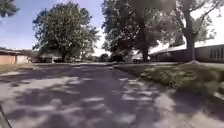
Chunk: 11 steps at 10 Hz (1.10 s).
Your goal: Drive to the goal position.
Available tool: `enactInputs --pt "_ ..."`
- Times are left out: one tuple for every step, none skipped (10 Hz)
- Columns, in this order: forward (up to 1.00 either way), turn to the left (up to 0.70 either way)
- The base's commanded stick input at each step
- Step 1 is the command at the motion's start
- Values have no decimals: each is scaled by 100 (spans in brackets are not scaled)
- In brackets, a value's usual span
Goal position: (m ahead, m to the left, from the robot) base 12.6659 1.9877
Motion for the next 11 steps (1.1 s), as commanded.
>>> enactInputs --pt "70 8" --pt "70 3" --pt "70 3" --pt "70 3" --pt "70 3" --pt "70 3" --pt "70 3" --pt "70 3" --pt "70 3" --pt "70 3" --pt "70 3"
